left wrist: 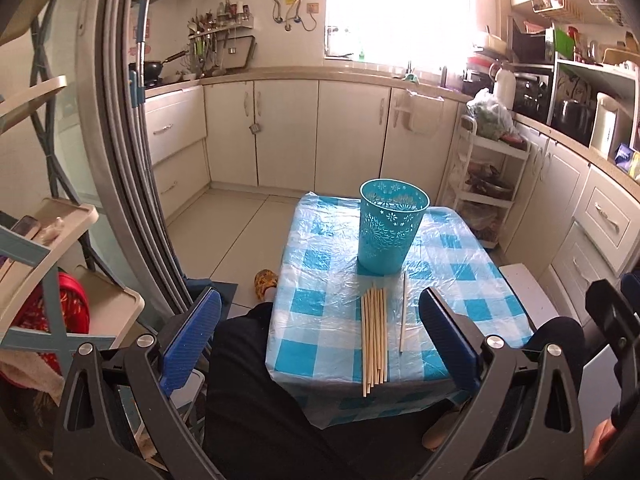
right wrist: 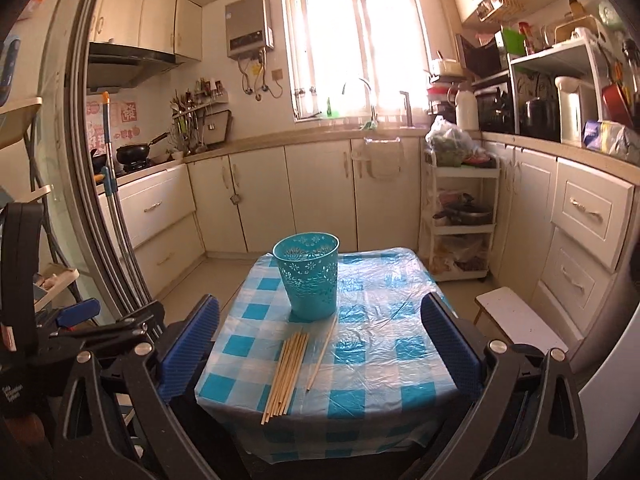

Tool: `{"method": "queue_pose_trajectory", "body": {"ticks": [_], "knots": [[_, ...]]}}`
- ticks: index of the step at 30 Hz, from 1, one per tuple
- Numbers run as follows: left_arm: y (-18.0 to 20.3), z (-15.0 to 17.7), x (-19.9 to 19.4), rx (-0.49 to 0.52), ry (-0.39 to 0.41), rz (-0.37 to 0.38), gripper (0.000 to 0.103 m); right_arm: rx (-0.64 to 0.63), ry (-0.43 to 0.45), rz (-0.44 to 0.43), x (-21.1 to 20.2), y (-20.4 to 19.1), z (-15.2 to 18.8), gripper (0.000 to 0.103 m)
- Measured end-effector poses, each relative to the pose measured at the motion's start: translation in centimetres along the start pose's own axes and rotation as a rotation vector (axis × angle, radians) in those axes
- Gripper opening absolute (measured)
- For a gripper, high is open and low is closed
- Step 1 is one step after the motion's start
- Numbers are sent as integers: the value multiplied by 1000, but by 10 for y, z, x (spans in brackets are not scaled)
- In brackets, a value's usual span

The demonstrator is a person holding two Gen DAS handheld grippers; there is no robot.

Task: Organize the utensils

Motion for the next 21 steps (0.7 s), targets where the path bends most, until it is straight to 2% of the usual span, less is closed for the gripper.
{"method": "queue_pose_trajectory", "body": {"ticks": [10, 21], "knots": [[6, -3, -25, 20, 45, -4, 95, -19, 22, -39, -10, -8, 9, 97], [6, -3, -28, 23, 50, -7, 95, -16, 16, -68, -14, -10, 11, 97]]}}
Point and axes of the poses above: each gripper's, at about its wrist camera, not at the fingertips, and x roughly the way its jaws point, y to its right, z to its underside, the point moved 10 cm from there along x, roughly the way its jaws point, and after that the axes turned 11 degrees about x, right-handed, at the moved point
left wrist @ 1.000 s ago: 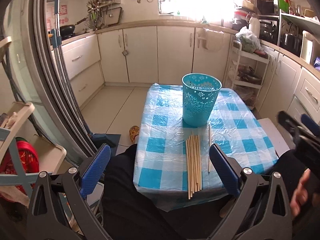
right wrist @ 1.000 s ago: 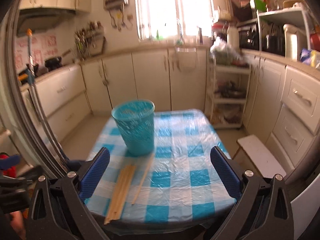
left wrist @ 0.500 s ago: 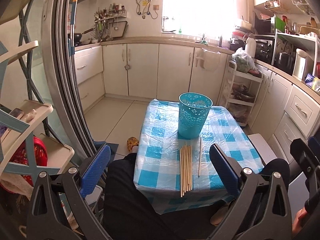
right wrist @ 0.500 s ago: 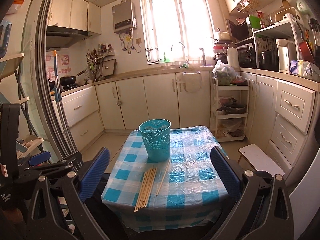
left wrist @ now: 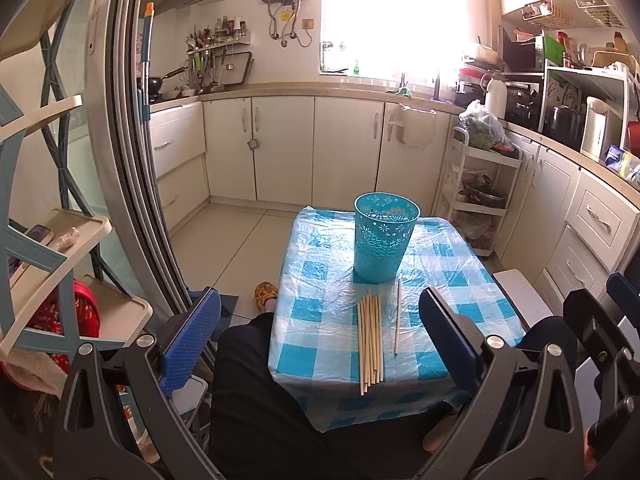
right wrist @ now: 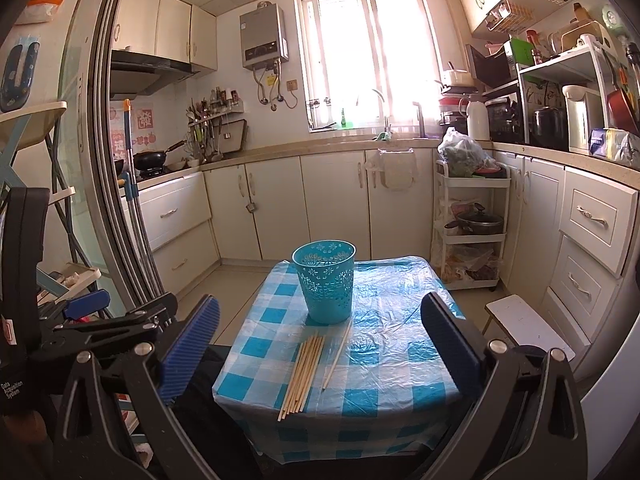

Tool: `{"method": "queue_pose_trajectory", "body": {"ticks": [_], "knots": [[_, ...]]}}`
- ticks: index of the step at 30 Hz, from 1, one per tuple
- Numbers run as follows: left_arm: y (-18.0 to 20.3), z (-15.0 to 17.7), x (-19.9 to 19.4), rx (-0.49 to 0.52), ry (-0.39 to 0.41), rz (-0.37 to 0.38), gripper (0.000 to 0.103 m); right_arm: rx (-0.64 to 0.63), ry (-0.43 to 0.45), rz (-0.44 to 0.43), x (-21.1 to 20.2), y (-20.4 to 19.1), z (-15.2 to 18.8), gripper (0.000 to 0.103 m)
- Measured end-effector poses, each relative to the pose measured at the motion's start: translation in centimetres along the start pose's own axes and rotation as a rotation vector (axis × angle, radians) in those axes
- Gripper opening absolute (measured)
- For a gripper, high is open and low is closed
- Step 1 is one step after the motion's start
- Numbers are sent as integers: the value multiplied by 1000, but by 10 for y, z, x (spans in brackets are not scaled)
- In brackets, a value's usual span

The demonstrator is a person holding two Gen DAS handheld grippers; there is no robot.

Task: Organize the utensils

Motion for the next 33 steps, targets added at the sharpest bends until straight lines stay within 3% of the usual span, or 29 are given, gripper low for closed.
{"method": "queue_pose_trajectory", "body": {"ticks": [33], "knots": [[3, -1, 0, 0, -1, -1, 95, 1, -20, -14, 0, -8, 2, 97]]}}
Point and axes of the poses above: each gripper's, at about its wrist camera, not at the fingertips, and x roughly the way its jaws point, y to its right, z to its underside, the point moved 10 cm from there along x, roughly the way its jaws point, and after that the axes turned 11 degrees about x, right-handed, at the moved point
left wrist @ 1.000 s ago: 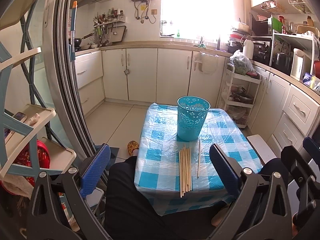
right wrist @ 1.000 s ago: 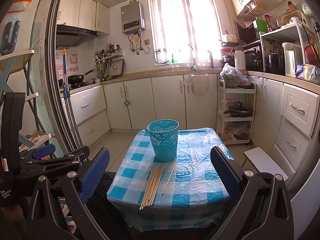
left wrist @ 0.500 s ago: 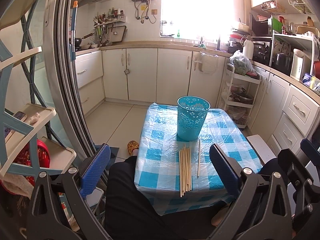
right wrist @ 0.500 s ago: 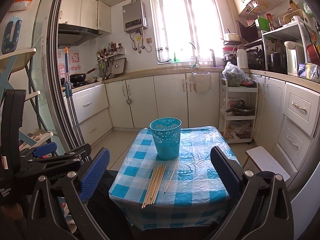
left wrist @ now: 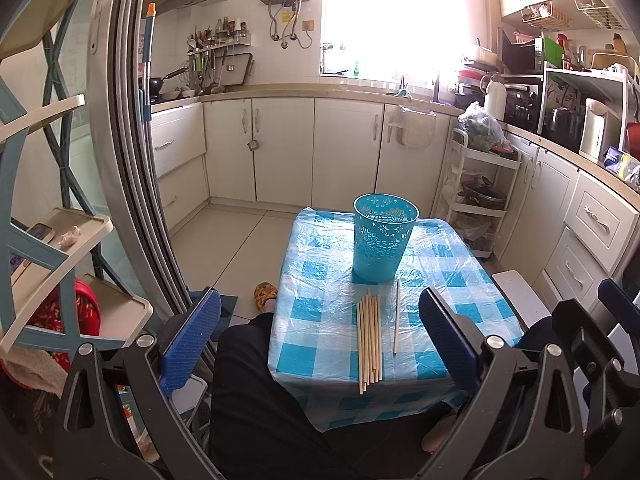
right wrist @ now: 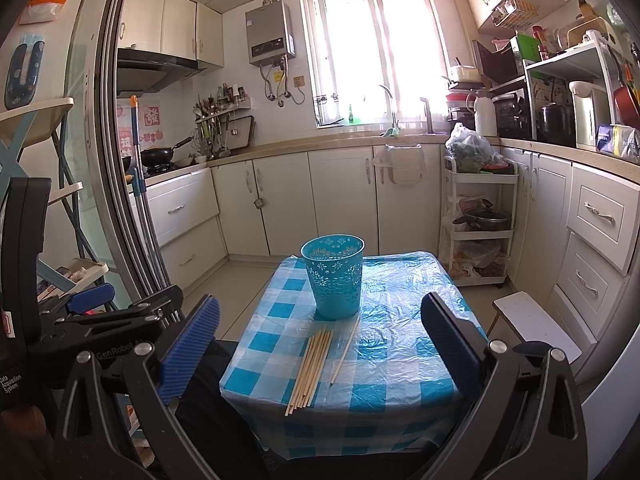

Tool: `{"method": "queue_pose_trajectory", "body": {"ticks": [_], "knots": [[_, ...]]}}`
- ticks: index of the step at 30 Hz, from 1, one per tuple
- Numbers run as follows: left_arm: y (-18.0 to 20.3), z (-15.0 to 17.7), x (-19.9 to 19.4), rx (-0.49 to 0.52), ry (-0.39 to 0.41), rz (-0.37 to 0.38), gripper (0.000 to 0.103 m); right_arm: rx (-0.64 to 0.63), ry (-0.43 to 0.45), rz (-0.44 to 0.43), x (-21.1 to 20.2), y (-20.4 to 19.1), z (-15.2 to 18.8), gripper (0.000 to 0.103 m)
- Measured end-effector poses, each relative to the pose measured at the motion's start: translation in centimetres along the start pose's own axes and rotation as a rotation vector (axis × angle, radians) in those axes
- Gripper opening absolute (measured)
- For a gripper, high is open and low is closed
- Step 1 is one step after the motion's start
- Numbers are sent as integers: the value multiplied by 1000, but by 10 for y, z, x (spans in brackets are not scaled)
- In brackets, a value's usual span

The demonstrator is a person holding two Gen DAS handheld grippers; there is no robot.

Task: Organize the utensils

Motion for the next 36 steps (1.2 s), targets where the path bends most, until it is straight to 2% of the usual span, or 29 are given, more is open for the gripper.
{"method": "queue_pose_trajectory", "body": {"ticks": [36], "knots": [[4, 2, 2, 2, -6, 2, 95, -3, -14, 2, 3, -1, 2, 97]]}}
Point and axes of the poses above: each gripper's, at about its wrist camera, not at the fingertips, and x roughly the way its jaws point, y to its right, z to its underside, the point moved 10 cm from there along x, roughly the way its jaws point, and after that the axes turned 11 degrees about x, right-handed, at the moved point
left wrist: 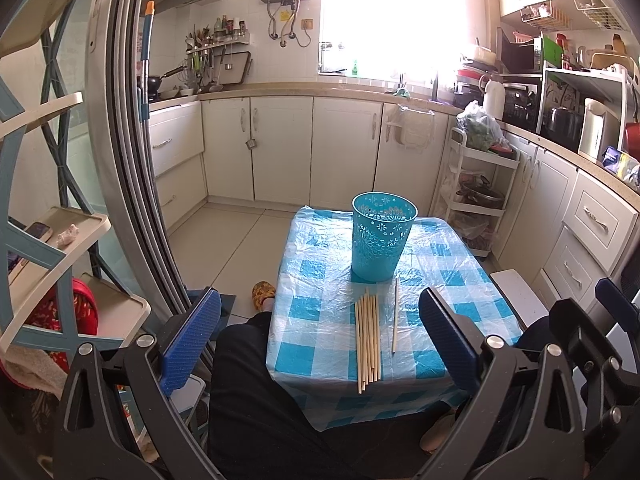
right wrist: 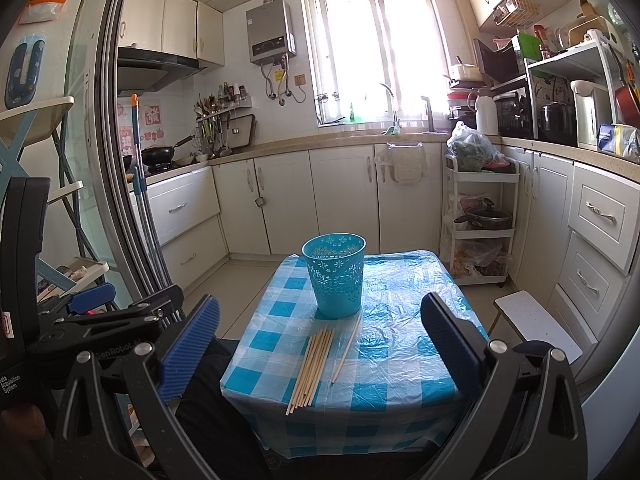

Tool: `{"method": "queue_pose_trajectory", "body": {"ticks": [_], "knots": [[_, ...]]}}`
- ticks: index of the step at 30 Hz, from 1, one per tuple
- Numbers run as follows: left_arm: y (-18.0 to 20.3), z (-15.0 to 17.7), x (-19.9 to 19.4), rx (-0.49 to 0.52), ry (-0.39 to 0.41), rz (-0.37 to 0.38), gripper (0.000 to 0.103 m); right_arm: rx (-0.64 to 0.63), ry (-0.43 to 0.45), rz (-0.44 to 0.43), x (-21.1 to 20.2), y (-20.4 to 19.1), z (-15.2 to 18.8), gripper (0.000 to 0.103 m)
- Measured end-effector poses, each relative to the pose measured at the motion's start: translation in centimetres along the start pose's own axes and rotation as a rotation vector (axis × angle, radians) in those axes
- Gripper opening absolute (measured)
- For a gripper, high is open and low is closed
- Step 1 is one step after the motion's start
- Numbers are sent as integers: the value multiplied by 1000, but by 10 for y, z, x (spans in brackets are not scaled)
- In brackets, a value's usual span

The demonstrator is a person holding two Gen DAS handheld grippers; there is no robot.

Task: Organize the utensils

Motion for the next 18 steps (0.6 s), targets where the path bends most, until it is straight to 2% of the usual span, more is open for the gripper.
{"method": "queue_pose_trajectory", "body": {"ticks": [3, 7, 11, 15, 16, 18], "knots": [[5, 1, 12, 6, -24, 25, 95, 2, -39, 6, 14, 2, 5, 97], [8, 11, 54, 4, -106, 74, 95, 23, -105, 49, 51, 20, 13, 97], [8, 35, 108, 6, -231, 85, 95, 40, -202, 91, 105, 42, 34, 97], [8, 52, 152, 5, -296, 83, 95, 46, -317, 121, 165, 65, 62, 97], [8, 57, 166, 8, -317, 75, 95, 56, -348, 127, 181, 71, 70, 94], [11, 65, 189, 3, -351, 81, 95, 72, -407, 132, 209, 80, 86, 79]]}}
Point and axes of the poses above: each gripper's, at about its wrist camera, not at the fingertips, and x roughly the way its jaws point, y to its right, z to its underside, the point moved 10 cm from there along x, roughly the way its jaws point, and after that the axes turned 11 degrees about x, right-handed, at the moved point
